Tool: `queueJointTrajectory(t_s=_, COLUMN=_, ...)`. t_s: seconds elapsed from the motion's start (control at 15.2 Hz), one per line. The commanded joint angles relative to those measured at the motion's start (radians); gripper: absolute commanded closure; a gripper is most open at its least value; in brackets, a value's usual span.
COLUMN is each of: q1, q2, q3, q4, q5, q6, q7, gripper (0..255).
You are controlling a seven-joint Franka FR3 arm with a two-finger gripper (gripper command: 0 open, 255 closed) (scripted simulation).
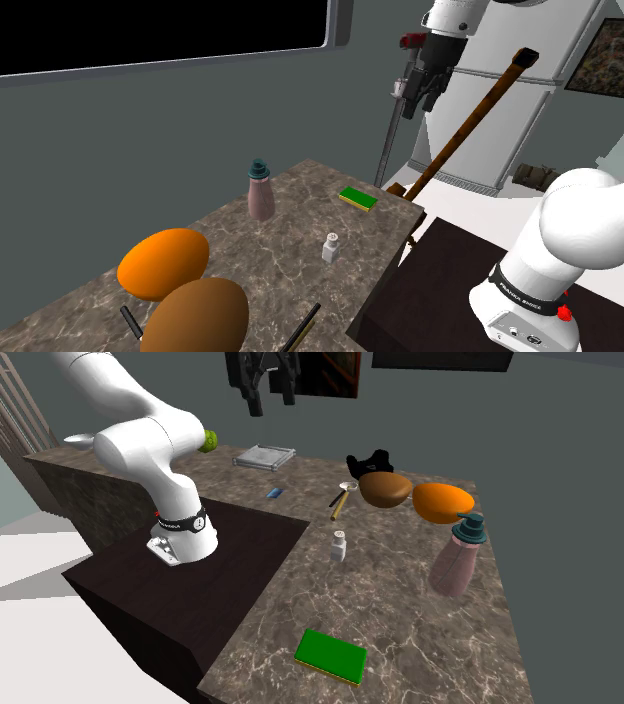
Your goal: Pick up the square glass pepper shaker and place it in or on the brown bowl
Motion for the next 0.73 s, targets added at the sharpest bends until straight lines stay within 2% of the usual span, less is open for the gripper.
queueJointTrajectory(t_s=0.0, q1=0.000, q2=0.000, q3=0.000, q4=0.000, q5=0.000, q6=0.000, q7=0.000, gripper=0)
queueJointTrajectory(t_s=0.66, q1=0.026, q2=0.246, q3=0.107, q4=-0.091, q5=0.043, q6=0.245, q7=0.109, gripper=0)
